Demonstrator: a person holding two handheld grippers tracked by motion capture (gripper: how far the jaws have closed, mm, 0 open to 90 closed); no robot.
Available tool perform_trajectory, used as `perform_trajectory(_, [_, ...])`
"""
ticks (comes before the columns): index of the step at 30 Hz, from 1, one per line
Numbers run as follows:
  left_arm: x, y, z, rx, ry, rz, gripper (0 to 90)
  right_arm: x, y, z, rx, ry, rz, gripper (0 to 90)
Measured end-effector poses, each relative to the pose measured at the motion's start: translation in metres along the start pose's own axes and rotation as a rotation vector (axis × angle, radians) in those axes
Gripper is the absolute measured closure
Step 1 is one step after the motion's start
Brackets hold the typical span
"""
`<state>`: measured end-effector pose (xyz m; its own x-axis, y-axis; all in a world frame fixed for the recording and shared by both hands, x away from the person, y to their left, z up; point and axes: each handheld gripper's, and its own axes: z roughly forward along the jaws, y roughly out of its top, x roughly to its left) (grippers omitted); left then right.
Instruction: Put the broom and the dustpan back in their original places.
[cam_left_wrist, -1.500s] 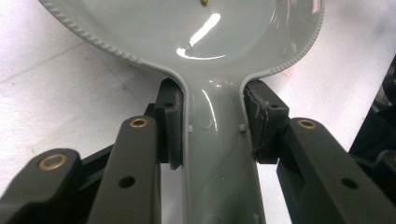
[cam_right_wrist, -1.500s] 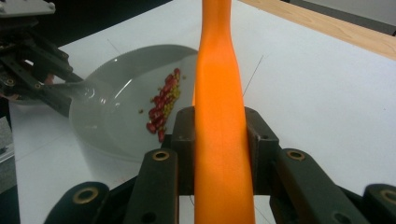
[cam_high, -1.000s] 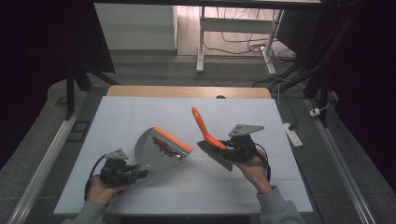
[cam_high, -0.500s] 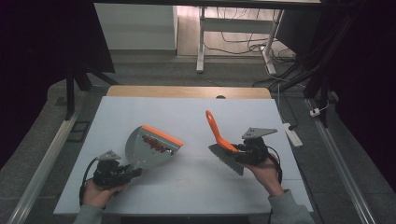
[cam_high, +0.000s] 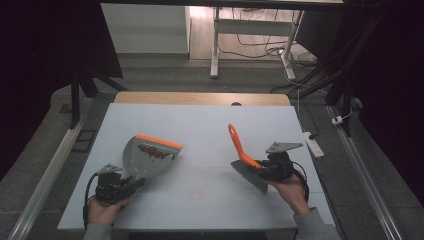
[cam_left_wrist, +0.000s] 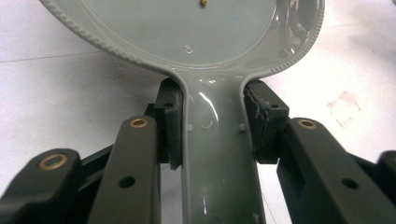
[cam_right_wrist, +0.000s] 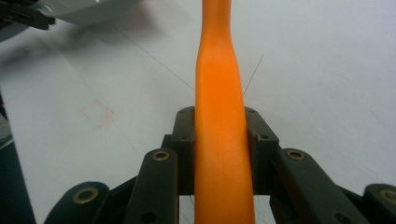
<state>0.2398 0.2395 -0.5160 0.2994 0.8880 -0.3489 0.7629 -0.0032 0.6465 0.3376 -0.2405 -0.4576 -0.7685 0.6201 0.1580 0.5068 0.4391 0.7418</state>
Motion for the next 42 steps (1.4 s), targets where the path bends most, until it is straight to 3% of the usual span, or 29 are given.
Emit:
perform_trajectory(10, [0.008,-0.006,0.005,-0.003,0.072,-0.092,61.7,-0.002,-0.007,-0.007,0.008,-0.005,0.033,70.8])
perform_trajectory(15, [0.007,-0.005,0.009,-0.001,0.103,-0.120,61.7,-0.004,-0.012,-0.005,0.024,0.009,0.053,70.8])
perform_trajectory(25, [0.007,-0.006,0.013,0.019,0.118,-0.130,61.6,-0.016,-0.021,0.008,0.094,-0.013,0.080,70.8])
perform_trajectory(34, [0.004,-0.005,0.016,0.033,0.115,-0.123,61.6,-0.035,-0.025,0.008,0.089,-0.029,0.127,69.7])
perform_trajectory(39, [0.002,-0.005,0.017,0.036,0.115,-0.118,61.5,-0.043,-0.028,0.012,0.117,-0.066,0.115,63.0])
perform_trajectory(42, [0.002,-0.006,0.018,0.042,0.116,-0.118,61.5,-0.048,-0.030,0.015,0.129,-0.065,0.123,60.1])
